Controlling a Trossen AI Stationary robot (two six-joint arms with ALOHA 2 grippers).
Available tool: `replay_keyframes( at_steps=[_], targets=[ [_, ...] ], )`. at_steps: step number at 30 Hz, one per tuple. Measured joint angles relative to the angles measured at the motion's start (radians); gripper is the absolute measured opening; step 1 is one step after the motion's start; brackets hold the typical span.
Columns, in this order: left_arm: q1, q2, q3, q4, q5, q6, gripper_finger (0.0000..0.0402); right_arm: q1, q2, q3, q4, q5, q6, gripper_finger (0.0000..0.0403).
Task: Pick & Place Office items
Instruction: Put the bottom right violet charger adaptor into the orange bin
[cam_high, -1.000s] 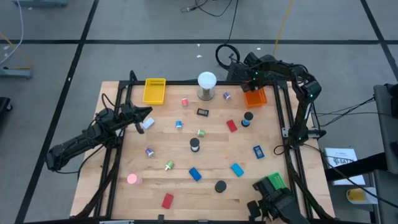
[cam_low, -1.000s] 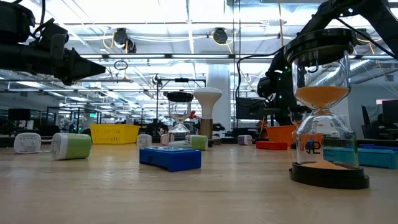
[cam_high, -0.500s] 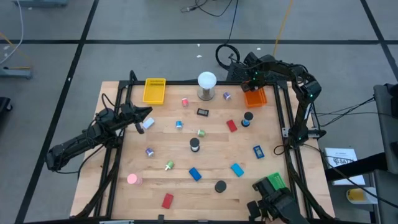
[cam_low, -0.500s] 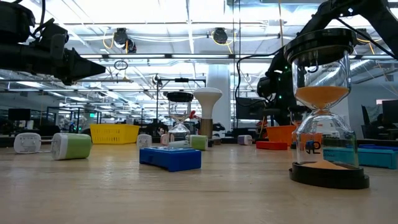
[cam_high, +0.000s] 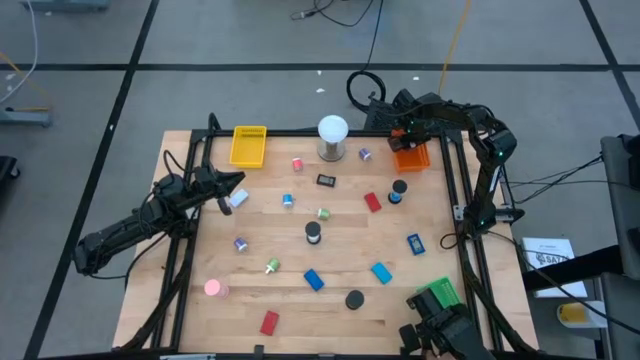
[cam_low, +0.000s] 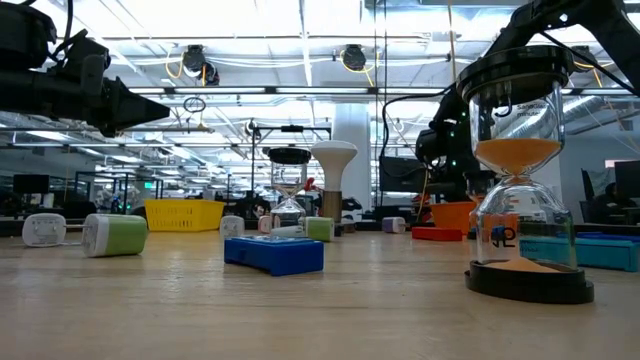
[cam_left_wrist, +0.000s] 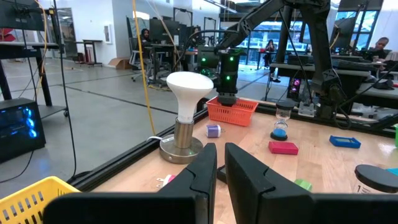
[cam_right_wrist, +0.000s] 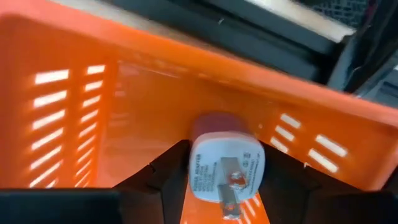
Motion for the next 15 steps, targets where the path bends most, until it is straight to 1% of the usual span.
replay_keyframes(
  at_steps=[8,10,15],
  targets=[
    [0.000,0.000,0.000,0.000,0.000,0.000,0.0037,0.000,0.000,0.000,0.005,0.017,0.003,0.0206],
    [0.000,0.000,0.000,0.000,0.000,0.000,0.0037,0.001,0.000,0.000,0.013,0.037,0.004,0.0213],
    [0.000,0.000,0.000,0.000,0.000,0.000,0.0037,0.007,-0.001,0.000,0.014,0.068,0.008,0.0219]
  ],
)
